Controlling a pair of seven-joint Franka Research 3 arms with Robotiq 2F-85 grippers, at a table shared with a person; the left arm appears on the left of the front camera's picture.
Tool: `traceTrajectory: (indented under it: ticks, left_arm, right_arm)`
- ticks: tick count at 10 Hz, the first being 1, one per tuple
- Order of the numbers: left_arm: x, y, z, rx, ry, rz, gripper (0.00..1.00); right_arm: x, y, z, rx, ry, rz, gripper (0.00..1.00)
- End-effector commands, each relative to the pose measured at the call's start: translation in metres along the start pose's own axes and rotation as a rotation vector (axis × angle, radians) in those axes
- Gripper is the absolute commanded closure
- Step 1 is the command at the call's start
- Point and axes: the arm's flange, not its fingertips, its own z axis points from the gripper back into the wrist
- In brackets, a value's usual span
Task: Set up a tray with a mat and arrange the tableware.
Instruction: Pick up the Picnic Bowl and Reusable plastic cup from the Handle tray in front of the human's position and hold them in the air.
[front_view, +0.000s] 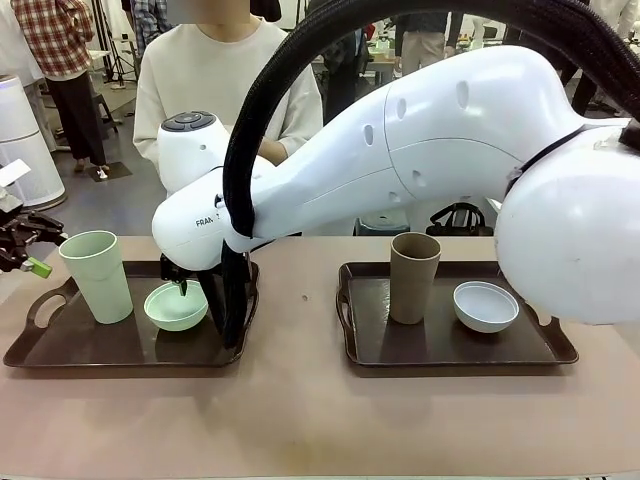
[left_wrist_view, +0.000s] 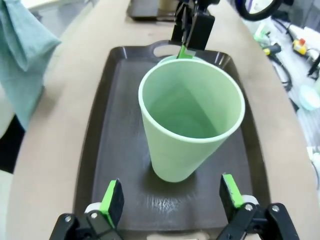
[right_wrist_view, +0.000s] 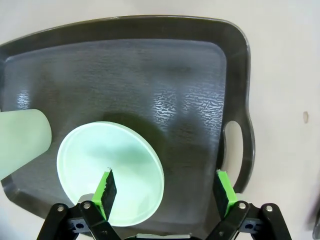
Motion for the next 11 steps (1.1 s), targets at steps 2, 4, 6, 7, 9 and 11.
traceTrajectory:
  ticks: [2, 4, 6, 7, 9, 11]
  left_arm:
    - [-0.01, 0.003, -0.011, 0.006, -0.054, -0.041, 0.0]
    - [-0.012, 0.005, -0.022, -0.013, -0.073, -0.052, 0.0]
    - [-0.013, 0.009, -0.034, -0.029, -0.082, -0.054, 0.0]
    - [-0.012, 0.01, -0.038, -0.035, -0.08, -0.054, 0.0]
    - [-0.011, 0.012, -0.047, -0.053, -0.076, -0.047, 0.0]
    - [-0.01, 0.014, -0.058, -0.072, -0.072, -0.045, 0.0]
  right_arm:
    - [0.005, 0.006, -0.009, -0.007, 0.035, 0.021, 0.0]
    - [0.004, 0.008, -0.013, -0.006, 0.045, 0.027, 0.0]
    - [0.003, 0.008, -0.017, -0.001, 0.051, 0.034, 0.0]
    - [0.003, 0.008, -0.017, 0.003, 0.05, 0.038, 0.0]
    - [0.002, 0.007, -0.017, 0.013, 0.048, 0.044, 0.0]
    - [0.004, 0.006, -0.019, 0.017, 0.045, 0.045, 0.0]
